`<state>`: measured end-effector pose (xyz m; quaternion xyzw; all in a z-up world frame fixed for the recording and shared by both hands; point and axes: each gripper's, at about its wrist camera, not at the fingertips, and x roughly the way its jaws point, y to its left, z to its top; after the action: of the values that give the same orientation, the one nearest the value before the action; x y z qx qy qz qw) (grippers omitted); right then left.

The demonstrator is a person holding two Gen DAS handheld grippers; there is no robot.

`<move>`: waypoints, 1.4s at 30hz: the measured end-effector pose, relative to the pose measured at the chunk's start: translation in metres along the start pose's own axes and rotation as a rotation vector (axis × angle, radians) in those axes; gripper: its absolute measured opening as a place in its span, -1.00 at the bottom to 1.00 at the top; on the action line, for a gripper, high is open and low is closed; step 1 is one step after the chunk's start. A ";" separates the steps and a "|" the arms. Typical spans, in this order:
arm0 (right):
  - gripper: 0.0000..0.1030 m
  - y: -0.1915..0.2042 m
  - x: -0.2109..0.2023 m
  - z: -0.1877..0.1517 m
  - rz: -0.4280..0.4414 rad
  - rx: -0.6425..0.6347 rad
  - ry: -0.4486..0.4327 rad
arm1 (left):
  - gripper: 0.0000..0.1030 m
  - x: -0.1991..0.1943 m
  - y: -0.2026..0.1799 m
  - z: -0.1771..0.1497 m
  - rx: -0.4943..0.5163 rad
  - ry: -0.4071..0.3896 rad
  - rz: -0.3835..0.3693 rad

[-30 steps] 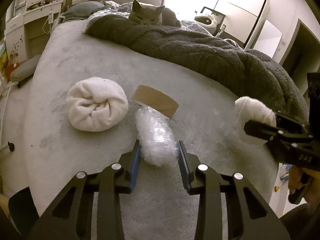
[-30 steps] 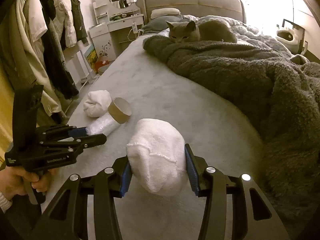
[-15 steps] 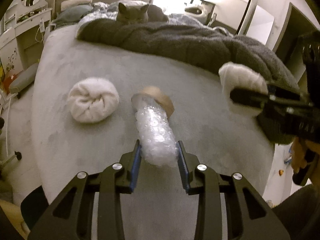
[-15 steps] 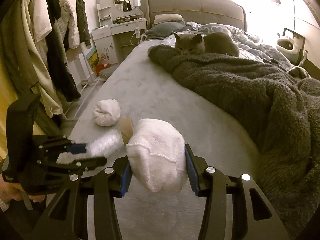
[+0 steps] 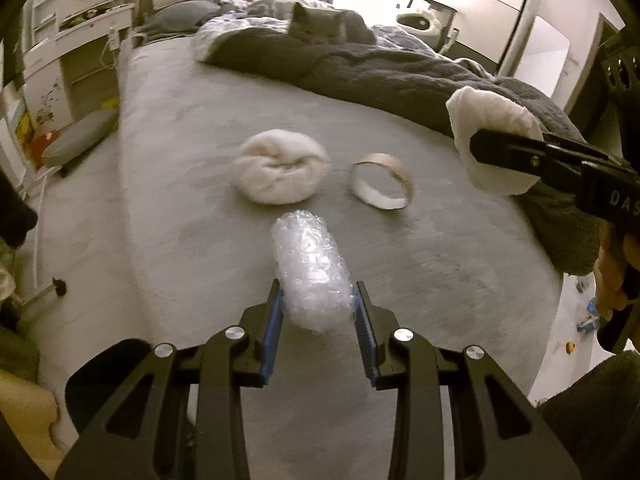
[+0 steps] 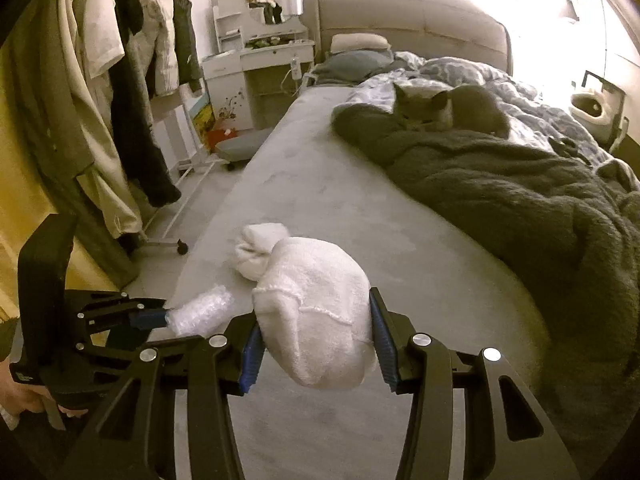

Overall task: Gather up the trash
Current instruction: 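Carry the bubble wrap roll and white ball over the black bin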

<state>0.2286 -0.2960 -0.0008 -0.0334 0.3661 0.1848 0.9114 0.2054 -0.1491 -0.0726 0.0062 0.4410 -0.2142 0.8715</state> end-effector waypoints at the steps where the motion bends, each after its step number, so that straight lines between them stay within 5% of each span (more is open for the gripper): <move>1: -0.07 0.007 0.004 0.004 0.011 -0.003 0.004 | -0.29 -0.002 0.004 -0.001 -0.006 -0.001 0.005; 20: -0.07 0.111 0.032 0.048 0.132 -0.102 -0.004 | -0.29 -0.020 0.105 -0.044 -0.131 0.030 0.104; 42: -0.07 0.207 0.069 0.064 0.260 -0.167 0.055 | -0.29 0.000 0.187 -0.122 -0.248 0.280 0.142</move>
<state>0.2415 -0.0692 0.0145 -0.0663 0.3755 0.3300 0.8635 0.1825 0.0453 -0.1807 -0.0404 0.5794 -0.0931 0.8087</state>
